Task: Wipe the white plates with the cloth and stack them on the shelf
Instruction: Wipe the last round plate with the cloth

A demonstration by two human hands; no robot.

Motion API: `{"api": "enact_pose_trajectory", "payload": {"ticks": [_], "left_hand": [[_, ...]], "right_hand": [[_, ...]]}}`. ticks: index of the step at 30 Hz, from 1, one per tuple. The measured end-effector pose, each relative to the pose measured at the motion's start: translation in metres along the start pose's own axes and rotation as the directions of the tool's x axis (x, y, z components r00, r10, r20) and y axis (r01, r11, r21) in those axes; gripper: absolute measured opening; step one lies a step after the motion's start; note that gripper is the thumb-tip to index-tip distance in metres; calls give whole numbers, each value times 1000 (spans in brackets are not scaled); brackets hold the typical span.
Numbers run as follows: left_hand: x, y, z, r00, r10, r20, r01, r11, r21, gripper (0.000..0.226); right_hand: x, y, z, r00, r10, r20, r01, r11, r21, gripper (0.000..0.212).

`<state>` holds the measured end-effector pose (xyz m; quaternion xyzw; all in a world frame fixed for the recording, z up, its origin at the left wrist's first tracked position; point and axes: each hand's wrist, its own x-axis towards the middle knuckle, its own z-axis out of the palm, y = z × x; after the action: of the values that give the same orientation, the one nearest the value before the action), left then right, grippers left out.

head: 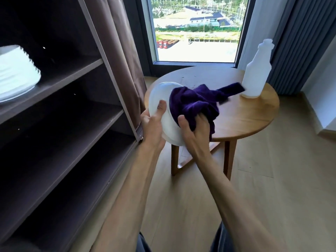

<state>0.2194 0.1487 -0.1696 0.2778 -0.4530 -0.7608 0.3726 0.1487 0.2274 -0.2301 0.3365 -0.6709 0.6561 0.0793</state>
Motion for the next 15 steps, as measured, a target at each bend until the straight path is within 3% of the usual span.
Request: {"api": "enact_pose_trajectory", "payload": {"ticks": [2,7,11,15], "left_hand": [[-1,-3,0,1000,-7,-15,6,1000,-12,21],[-12,-9,-3,999,0,-35,-1,999,-42,24],[-14,-6,3,997,38,-70,-48,988,-150,20],[-13,-4,19,983,135,-124,-154,974,-165,17]], "right_hand": [[2,-7,5,999,-46,17,46,999,29,26],[40,-7,3,995,-69,77,76,992,-96,43],[60,-7,-1,956,245,159,-251,968,21,58],[39,-20,7,902,428,58,-432,886,167,52]]}}
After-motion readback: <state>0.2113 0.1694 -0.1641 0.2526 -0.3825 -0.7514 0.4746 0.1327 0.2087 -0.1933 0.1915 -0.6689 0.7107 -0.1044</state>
